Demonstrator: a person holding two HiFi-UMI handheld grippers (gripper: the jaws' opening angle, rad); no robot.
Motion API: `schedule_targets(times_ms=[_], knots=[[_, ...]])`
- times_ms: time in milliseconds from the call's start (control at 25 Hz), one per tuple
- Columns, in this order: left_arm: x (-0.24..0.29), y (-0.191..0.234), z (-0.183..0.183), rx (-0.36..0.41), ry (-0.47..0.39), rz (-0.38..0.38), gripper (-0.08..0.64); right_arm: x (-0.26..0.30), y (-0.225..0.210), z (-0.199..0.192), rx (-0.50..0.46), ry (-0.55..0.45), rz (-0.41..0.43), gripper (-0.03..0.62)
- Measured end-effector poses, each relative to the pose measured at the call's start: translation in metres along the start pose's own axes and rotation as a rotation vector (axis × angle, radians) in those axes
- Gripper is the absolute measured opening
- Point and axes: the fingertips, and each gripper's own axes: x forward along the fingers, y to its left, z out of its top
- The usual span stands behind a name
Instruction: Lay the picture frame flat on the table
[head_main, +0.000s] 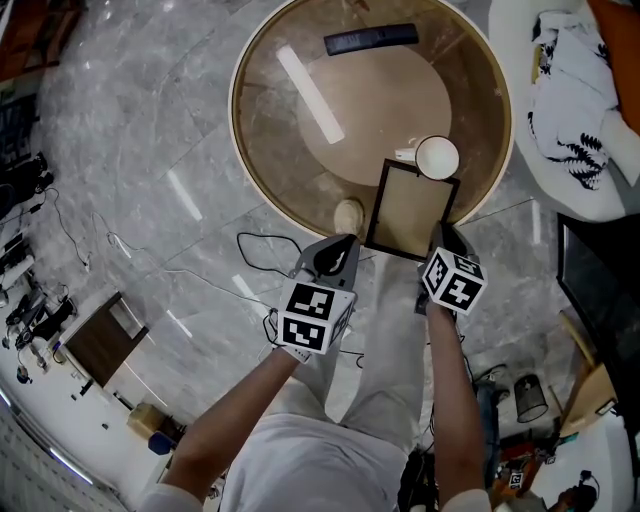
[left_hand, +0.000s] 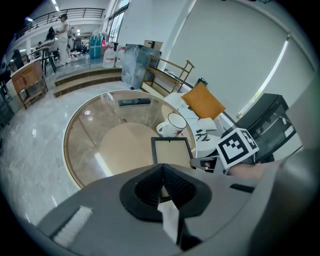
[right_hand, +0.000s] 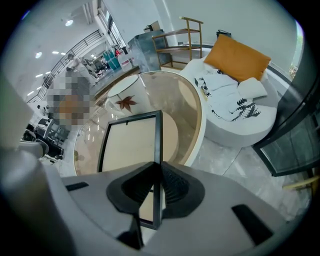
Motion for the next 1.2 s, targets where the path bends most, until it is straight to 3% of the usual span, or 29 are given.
schedule_targets(times_ms=[320, 800, 920, 1200], knots=[[-0.003, -0.004, -0.004, -0.001, 0.002, 0.004, 0.005, 0.009, -0.002, -0.003, 0.073, 0.049, 0.022, 0.037], [-0.008, -0.006, -0.002, 0.009, 0.006, -0.001, 0.005, 0.012, 0.002, -0.001, 0.087, 0.051, 0.056, 0.051], [-0.01, -0.007, 0.003, 0.017, -0.001, -0.003, 0.005, 0.006, 0.003, 0.002, 0.074, 0.044, 0.058, 0.075], [-0.018, -0.009, 0.013, 0.011, -0.015, -0.003, 0.005, -0.015, 0.018, 0.007, -0.004, 0.046, 0.086, 0.057]])
